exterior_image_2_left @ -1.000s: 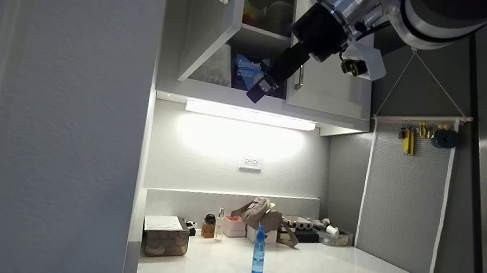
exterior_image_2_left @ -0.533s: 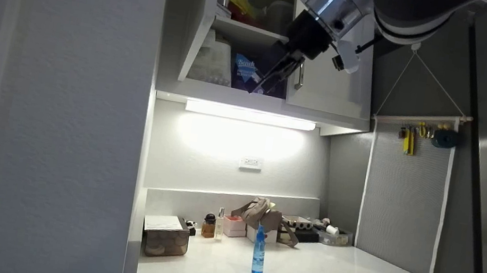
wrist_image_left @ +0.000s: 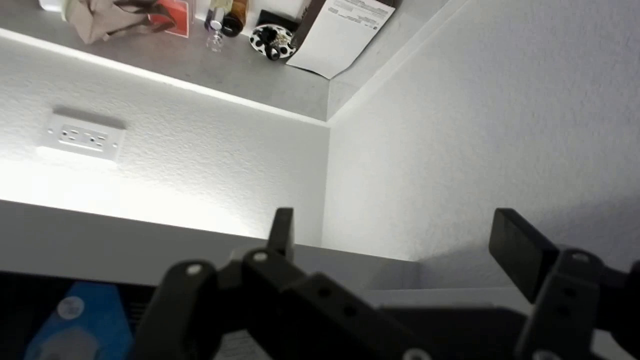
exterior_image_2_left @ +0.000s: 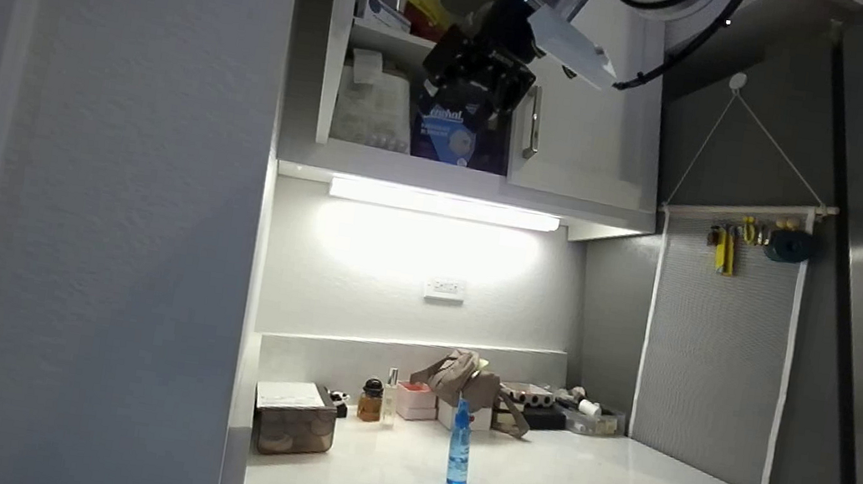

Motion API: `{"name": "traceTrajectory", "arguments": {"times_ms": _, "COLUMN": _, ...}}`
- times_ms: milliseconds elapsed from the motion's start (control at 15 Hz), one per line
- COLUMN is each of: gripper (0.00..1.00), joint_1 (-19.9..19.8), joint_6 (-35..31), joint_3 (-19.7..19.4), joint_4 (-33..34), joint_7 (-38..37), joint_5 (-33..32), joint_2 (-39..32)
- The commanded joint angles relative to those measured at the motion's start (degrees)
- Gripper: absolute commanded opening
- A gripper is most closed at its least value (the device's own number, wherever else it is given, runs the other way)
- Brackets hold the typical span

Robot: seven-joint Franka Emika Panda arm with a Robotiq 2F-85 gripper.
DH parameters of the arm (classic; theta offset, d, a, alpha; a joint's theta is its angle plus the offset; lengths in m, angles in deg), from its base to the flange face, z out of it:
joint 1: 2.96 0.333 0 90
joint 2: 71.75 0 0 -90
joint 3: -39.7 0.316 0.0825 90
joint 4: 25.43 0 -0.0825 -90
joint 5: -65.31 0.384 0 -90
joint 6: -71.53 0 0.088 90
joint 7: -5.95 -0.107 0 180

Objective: Open the top left and right cabinet doors respectively

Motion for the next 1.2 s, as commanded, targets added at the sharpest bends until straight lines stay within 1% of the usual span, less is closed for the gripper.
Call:
{"name": "traceTrajectory", "arguments": {"times_ms": 0, "gripper": 1.0, "joint_1": 0.5, "joint_6": 0.8, "joint_3": -0.4, "joint_4": 1.2, "joint_7": -0.7, "joint_5": -0.9, "joint_2": -0.9}}
{"name": "traceTrajectory", "arguments": {"times_ms": 333, "gripper": 1.0, "joint_1": 1.1, "joint_6": 0.8, "joint_3": -0.4, "joint_4": 0.7, "joint_7": -0.6, "joint_5": -0.8, "joint_2": -0.9}}
{"name": "traceTrajectory", "arguments": {"times_ms": 467, "gripper": 1.0, "joint_1": 0.4, "joint_6": 1.6, "joint_3": 0.4, "joint_4": 1.3, "joint_7": -8.3, "joint_5": 3.0, "joint_2": -0.4}}
{"name": "traceTrajectory", "arguments": {"times_ms": 667, "gripper": 1.0, "joint_1": 0.2, "joint_6": 7.1, "joint_3": -0.6, "joint_4": 2.8, "joint_7": -15.4, "joint_5": 5.9, "joint_2": 2.9}}
{"name": "traceTrajectory", "arguments": {"times_ms": 867, "gripper": 1.0, "joint_1": -1.2, "joint_6": 10.0, "joint_3": -0.8, "joint_4": 4.9, "joint_7": -22.5, "joint_5": 9.1, "joint_2": 5.6}}
{"name": "traceTrajectory", "arguments": {"times_ms": 1000, "gripper": 1.0, "joint_1": -2.2, "joint_6": 10.2, "joint_3": -1.0, "joint_4": 6.1, "joint_7": -27.2, "joint_5": 10.8, "joint_2": 7.2}}
{"name": "traceTrajectory", "arguments": {"times_ms": 1133, "gripper": 1.0, "joint_1": -3.5, "joint_6": 8.6, "joint_3": -0.9, "joint_4": 6.9, "joint_7": -32.0, "joint_5": 12.1, "joint_2": 8.0}}
